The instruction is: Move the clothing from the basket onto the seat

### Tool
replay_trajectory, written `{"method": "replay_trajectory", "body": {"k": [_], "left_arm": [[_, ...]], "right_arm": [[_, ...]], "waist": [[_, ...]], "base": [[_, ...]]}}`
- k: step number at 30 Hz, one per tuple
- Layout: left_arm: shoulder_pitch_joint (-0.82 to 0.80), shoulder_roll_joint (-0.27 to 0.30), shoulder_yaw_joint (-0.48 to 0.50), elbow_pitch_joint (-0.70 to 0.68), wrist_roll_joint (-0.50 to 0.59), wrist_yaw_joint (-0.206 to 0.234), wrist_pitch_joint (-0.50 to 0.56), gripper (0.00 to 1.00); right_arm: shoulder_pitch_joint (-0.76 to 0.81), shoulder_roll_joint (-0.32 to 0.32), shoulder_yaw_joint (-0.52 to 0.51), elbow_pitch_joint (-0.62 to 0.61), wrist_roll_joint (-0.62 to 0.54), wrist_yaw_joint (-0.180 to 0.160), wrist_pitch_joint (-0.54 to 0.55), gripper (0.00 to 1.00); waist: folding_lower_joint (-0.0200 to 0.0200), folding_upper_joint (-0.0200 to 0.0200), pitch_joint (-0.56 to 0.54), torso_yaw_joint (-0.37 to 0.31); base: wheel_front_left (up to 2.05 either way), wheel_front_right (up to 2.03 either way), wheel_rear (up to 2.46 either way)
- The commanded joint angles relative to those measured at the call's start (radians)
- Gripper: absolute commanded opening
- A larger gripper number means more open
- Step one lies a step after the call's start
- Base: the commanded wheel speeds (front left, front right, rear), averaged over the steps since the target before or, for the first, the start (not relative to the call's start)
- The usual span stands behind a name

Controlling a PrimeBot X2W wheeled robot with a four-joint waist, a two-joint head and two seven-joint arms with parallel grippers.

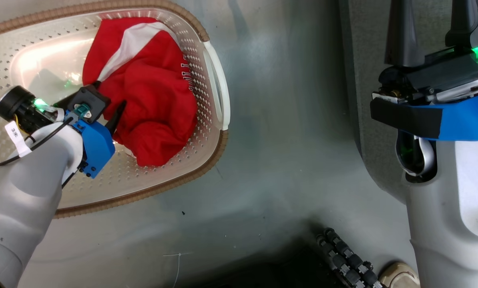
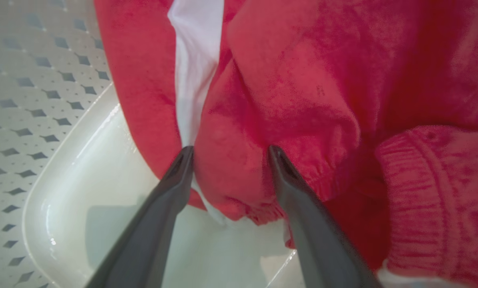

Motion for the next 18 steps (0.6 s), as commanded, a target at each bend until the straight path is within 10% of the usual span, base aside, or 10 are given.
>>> {"method": "replay_trajectory", "body": {"k": [1, 13, 14, 16, 18], "left_arm": [[-0.022, 0.006, -0.015, 0.013, -0.009, 0.0, -0.001, 1.0], [-0.053, -0.019, -0.072, 0.052, -0.04, 0.0, 0.001, 1.0], [-0.053, -0.022, -0.076, 0.056, -0.037, 0.0, 0.005, 0.53], [-0.055, -0.026, -0.08, 0.061, -0.041, 0.0, 0.008, 0.0], [-0.056, -0.027, -0.081, 0.064, -0.044, 0.0, 0.009, 0.0]], "right_arm": [[-0.016, 0.001, 0.003, -0.007, 0.003, -0.001, -0.001, 1.0], [0.004, 0.001, -0.001, -0.025, -0.007, -0.001, -0.001, 1.0], [0.007, 0.001, -0.002, -0.025, -0.008, -0.001, 0.0, 1.0], [0.011, 0.001, -0.004, -0.027, -0.01, -0.001, -0.001, 1.0], [0.013, 0.001, -0.004, -0.027, -0.01, -0.001, -0.001, 1.0]], "waist": [[-0.0001, 0.0, 0.02, -0.002], [-0.0001, 0.0, 0.054, -0.005], [-0.0001, 0.0, 0.055, -0.004], [-0.0001, 0.0, 0.054, -0.003], [-0.0001, 0.0, 0.054, -0.003]], "base": [[0.0, 0.0, 0.0], [0.0, 0.0, 0.0], [0.0, 0.0, 0.0], [0.0, 0.0, 0.0], [0.0, 0.0, 0.0]]}}
